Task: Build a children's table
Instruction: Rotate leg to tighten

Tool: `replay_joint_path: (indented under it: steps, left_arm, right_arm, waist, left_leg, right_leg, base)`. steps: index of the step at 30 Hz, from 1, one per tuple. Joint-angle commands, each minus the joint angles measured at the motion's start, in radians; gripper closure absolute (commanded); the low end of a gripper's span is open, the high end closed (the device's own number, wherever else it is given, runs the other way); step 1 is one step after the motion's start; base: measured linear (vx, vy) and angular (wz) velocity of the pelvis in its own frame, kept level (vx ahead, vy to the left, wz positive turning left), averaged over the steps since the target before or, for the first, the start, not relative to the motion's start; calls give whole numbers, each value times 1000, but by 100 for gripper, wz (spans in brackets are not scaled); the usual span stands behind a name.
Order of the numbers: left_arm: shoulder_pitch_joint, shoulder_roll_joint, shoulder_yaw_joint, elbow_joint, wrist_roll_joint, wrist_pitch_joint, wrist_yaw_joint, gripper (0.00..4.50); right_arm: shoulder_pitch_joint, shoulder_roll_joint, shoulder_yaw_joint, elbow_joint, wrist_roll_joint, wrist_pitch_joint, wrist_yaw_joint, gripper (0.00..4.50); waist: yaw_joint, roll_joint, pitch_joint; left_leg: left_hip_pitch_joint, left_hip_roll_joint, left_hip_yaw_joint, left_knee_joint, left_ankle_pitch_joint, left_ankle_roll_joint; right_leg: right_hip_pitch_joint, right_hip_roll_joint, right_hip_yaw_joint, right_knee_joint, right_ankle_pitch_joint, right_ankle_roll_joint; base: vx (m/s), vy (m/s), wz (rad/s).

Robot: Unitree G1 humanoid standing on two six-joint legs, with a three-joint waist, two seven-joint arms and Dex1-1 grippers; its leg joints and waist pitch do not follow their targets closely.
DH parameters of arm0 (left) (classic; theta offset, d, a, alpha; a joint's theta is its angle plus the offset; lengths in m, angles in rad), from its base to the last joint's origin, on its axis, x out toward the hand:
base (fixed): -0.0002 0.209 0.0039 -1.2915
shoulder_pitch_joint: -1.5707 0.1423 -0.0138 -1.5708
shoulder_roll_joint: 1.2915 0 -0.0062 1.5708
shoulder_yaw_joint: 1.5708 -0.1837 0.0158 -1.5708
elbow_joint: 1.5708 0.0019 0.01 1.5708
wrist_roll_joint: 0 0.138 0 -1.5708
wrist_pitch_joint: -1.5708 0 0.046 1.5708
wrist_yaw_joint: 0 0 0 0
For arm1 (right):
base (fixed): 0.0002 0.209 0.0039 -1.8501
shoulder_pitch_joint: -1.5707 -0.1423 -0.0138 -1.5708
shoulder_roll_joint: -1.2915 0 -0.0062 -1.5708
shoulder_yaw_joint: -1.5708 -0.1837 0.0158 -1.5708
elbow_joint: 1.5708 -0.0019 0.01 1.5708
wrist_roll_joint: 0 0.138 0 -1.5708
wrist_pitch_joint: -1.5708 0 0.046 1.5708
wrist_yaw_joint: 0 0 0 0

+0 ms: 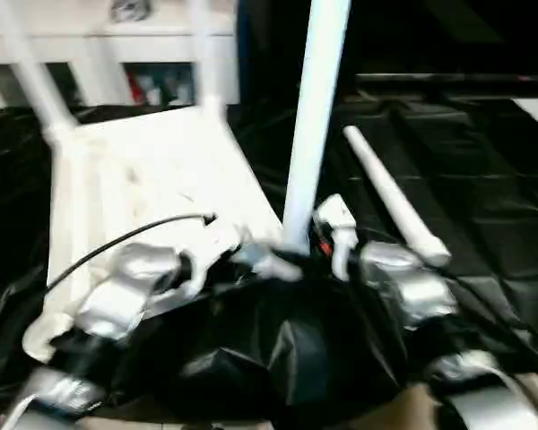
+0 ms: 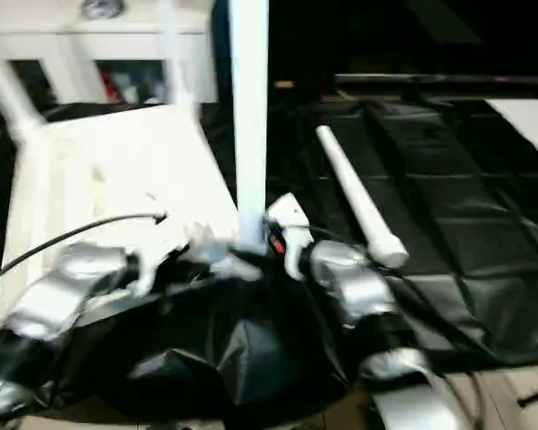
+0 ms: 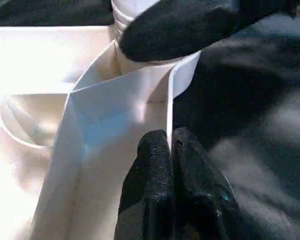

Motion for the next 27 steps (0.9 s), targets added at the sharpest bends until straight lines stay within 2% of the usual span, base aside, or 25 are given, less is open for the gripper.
replay_joint_path:
  steps: [1,3,4,5,6,7,8,12,13,16,20,27]
  left_arm:
    - [-59,-68,30,30,29,69,151,450]
    - [-75,-98,34,42,28,87,184,450]
    - [-82,-118,28,44,26,85,190,450]
    - [-87,-139,16,45,28,78,192,450]
    - [-87,-139,16,45,28,78,192,450]
    - [-88,-143,10,45,29,74,190,450]
    - [-88,-145,8,46,31,68,191,450]
    - [-82,-143,6,40,33,54,192,450]
    - [-74,-130,2,35,32,22,173,450]
    - [-59,-100,-8,22,28,-42,117,450]
    - [-30,-48,-17,-13,7,-71,23,450]
    - [30,62,-35,-77,-42,-131,-161,450]
  right_arm:
    - [-33,90,6,95,7,28,-109,173]
    - [-57,120,2,131,-1,17,-157,173]
    - [-71,139,13,152,-14,-4,-167,173]
    - [-87,161,26,180,-31,-30,-174,173]
    - [-87,161,26,180,-31,-30,-174,138]
    - [-92,167,30,190,-35,-39,-173,117]
    - [-96,171,27,199,-33,-40,-171,103]
    - [-105,172,22,217,-34,-50,-153,67]
    - [-107,157,38,224,-57,-79,-153,54]
    - [-103,130,47,209,-62,-98,-106,54]
    - [-73,73,68,140,-54,-106,15,54]
    - [-13,-53,89,42,-53,-138,181,54]
  waist:
    - [-6,4,-56]
    - [-6,4,-58]
    - [-9,3,-59]
    - [-9,3,-63]
    - [-9,3,-63]
    - [-11,3,-66]
    - [-13,4,-66]
    - [-14,4,-64]
    - [-15,4,-61]
    - [-16,4,-61]
    - [-17,4,-64]
    - [-6,9,-67]
  left_leg:
    - [8,10,-6,-71,-320,-15]
    - [11,9,-7,-69,-310,-16]
    - [3,8,-7,-69,-295,-11]
    - [2,10,-6,-68,-280,-5]
    - [2,10,-6,-68,-280,-5]
    - [0,10,-5,-67,-253,4]
    - [-1,10,-4,-66,-247,12]
    - [0,11,-3,-67,-256,20]
    - [1,11,-3,-69,-279,17]
    - [0,12,-7,-72,-301,14]
    - [-1,14,-5,-70,-278,22]
    - [-1,20,0,-66,-233,44]
  right_leg:
    - [39,-69,41,-99,-435,-136]
    - [39,-69,39,-100,-432,-138]
    - [43,-69,39,-98,-409,-142]
    - [44,-70,40,-95,-370,-148]
    - [44,-70,40,-95,-370,-148]
    - [47,-66,40,-87,-295,-169]
    - [48,-66,41,-84,-264,-183]
    - [48,-66,40,-85,-266,-191]
    - [46,-67,40,-90,-307,-184]
    - [47,-69,40,-92,-342,-170]
    - [49,-67,42,-85,-279,-188]
    - [46,-66,43,-74,-175,-227]
  base:
    - [0,0,0]
    - [0,0,0]
    - [0,0,0]
    - [0,0,0]
    - [0,0,0]
    - [0,0,0]
    - [0,0,0]
    - [0,0,0]
    - [0,0,0]
    - [0,0,0]
    - [0,0,0]
    - [0,0,0]
